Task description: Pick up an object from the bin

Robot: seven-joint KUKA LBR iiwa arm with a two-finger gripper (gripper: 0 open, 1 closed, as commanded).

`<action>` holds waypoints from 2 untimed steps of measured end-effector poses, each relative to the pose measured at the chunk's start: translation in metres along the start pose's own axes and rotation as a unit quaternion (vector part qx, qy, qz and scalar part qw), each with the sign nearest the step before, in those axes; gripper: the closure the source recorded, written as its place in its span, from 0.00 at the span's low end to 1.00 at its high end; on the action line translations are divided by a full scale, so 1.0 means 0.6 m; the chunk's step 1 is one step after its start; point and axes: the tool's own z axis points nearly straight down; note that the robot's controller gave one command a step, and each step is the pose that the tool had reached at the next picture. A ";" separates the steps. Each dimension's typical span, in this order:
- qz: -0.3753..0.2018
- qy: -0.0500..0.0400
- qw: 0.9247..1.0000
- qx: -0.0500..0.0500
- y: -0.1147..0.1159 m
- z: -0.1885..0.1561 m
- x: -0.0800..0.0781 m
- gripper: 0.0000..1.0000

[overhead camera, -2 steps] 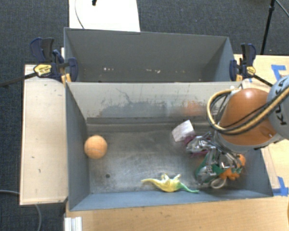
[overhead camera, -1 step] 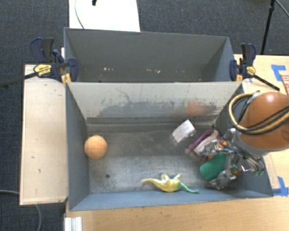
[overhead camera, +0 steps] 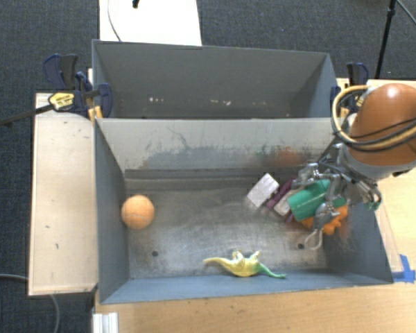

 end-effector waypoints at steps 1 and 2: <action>0.000 0.000 1.000 0.000 0.000 0.000 0.000 1.00; -0.020 -0.007 1.000 0.003 -0.012 0.052 -0.029 1.00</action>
Offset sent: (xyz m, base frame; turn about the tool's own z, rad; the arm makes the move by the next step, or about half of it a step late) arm 0.0143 -0.0046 -0.0590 -0.0537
